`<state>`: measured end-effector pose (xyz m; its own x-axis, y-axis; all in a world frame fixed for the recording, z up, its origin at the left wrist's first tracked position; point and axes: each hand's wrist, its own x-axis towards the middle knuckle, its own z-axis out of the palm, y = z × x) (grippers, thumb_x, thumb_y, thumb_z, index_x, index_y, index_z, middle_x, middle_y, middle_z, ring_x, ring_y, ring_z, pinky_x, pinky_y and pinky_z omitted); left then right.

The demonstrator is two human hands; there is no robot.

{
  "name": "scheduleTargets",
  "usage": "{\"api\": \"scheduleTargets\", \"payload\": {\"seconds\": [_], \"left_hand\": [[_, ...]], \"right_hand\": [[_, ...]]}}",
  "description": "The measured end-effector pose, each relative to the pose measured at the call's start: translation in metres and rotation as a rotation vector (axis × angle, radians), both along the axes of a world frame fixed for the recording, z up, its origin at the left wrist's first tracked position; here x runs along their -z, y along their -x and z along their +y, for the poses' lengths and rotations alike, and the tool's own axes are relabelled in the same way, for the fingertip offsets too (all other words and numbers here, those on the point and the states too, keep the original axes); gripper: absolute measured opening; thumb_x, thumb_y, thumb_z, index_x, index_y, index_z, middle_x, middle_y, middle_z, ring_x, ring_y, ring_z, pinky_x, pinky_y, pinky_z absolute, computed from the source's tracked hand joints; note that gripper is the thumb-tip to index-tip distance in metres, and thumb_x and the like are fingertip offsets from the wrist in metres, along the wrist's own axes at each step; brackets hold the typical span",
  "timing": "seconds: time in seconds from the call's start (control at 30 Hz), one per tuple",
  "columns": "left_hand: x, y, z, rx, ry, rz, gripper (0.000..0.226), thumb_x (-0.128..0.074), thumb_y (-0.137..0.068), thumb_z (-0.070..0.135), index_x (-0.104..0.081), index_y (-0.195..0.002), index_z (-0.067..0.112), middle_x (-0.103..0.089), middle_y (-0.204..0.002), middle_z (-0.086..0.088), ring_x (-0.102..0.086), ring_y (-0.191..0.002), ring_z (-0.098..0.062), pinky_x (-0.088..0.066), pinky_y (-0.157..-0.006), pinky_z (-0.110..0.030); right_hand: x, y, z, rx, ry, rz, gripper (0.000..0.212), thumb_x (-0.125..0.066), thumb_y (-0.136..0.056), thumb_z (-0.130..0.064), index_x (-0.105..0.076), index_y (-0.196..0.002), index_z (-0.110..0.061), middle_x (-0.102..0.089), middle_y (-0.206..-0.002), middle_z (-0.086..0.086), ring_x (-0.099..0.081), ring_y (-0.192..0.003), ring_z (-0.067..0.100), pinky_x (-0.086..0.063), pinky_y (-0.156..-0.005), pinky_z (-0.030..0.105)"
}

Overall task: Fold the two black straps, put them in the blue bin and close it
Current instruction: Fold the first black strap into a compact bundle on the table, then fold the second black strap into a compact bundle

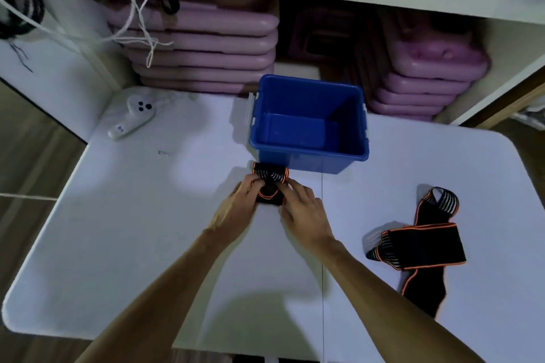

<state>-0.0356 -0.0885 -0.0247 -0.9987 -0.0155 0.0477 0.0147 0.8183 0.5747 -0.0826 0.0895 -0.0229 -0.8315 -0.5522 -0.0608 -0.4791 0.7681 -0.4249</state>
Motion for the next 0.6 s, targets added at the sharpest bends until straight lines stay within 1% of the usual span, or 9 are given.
{"api": "scheduleTargets", "payload": {"seconds": [0.07, 0.13, 0.2, 0.3, 0.37, 0.47, 0.53, 0.6], "left_hand": [[-0.002, -0.004, 0.002, -0.038, 0.021, -0.002, 0.049, -0.055, -0.081, 0.002, -0.047, -0.127, 0.014, -0.045, -0.133, -0.002, -0.056, -0.109, -0.025, -0.056, -0.076, -0.045], [-0.007, -0.01, 0.004, -0.08, 0.043, 0.019, 0.055, -0.061, -0.079, 0.006, -0.045, -0.131, 0.015, -0.044, -0.138, -0.001, -0.055, -0.113, -0.025, -0.057, -0.075, -0.042], [-0.01, -0.018, 0.005, -0.086, 0.058, 0.077, 0.058, -0.067, -0.077, 0.011, -0.045, -0.131, 0.013, -0.045, -0.138, -0.005, -0.054, -0.116, -0.026, -0.055, -0.08, -0.039], [-0.011, -0.031, 0.008, -0.064, 0.118, 0.154, 0.053, -0.066, -0.082, 0.02, -0.048, -0.13, 0.012, -0.047, -0.138, -0.011, -0.047, -0.125, -0.027, -0.045, -0.097, -0.037], [-0.012, -0.036, 0.017, -0.038, 0.148, 0.215, 0.046, -0.064, -0.084, 0.023, -0.052, -0.128, 0.013, -0.049, -0.136, -0.01, -0.045, -0.125, -0.027, -0.04, -0.101, -0.038], [-0.016, -0.039, 0.042, 0.06, 0.14, 0.304, 0.039, -0.064, -0.083, 0.022, -0.058, -0.121, 0.014, -0.053, -0.13, -0.007, -0.047, -0.119, -0.025, -0.037, -0.099, -0.035], [-0.017, -0.036, 0.065, 0.163, 0.141, 0.334, 0.036, -0.062, -0.085, 0.022, -0.058, -0.12, 0.014, -0.054, -0.127, -0.007, -0.048, -0.119, -0.024, -0.038, -0.1, -0.036], [-0.016, -0.03, 0.091, 0.258, 0.154, 0.318, 0.035, -0.059, -0.087, 0.026, -0.056, -0.121, 0.015, -0.054, -0.126, -0.006, -0.047, -0.118, -0.023, -0.041, -0.099, -0.037]], "right_hand": [[-0.001, -0.005, 0.001, 0.009, 0.016, -0.013, 0.062, -0.049, -0.093, -0.018, -0.025, -0.148, -0.032, -0.033, -0.154, -0.003, -0.038, -0.13, 0.021, -0.043, -0.096, 0.04], [-0.003, -0.011, 0.003, 0.039, 0.04, -0.042, 0.063, -0.048, -0.095, -0.02, -0.021, -0.15, -0.03, -0.028, -0.157, 0.002, -0.032, -0.138, 0.024, -0.04, -0.104, 0.044], [-0.006, -0.018, 0.007, 0.069, 0.055, -0.062, 0.062, -0.046, -0.097, -0.024, -0.018, -0.152, -0.029, -0.022, -0.161, 0.005, -0.025, -0.144, 0.025, -0.035, -0.11, 0.046], [-0.011, -0.029, 0.018, 0.111, 0.092, -0.063, 0.059, -0.045, -0.098, -0.029, -0.02, -0.151, -0.031, -0.017, -0.162, 0.002, -0.022, -0.146, 0.022, -0.032, -0.111, 0.043], [-0.014, -0.036, 0.03, 0.15, 0.109, -0.043, 0.055, -0.044, -0.098, -0.03, -0.024, -0.149, -0.032, -0.019, -0.161, 0.001, -0.023, -0.145, 0.021, -0.032, -0.111, 0.041], [-0.02, -0.048, 0.055, 0.227, 0.112, -0.021, 0.05, -0.044, -0.099, -0.032, -0.029, -0.147, -0.031, -0.023, -0.159, 0.002, -0.025, -0.143, 0.022, -0.032, -0.112, 0.041], [-0.025, -0.056, 0.076, 0.29, 0.114, 0.0, 0.048, -0.046, -0.099, -0.033, -0.034, -0.145, -0.03, -0.028, -0.156, 0.004, -0.03, -0.14, 0.024, -0.033, -0.111, 0.041], [-0.028, -0.063, 0.1, 0.359, 0.107, 0.03, 0.046, -0.05, -0.097, -0.032, -0.041, -0.142, -0.025, -0.035, -0.151, 0.007, -0.037, -0.136, 0.028, -0.037, -0.109, 0.043]]}}
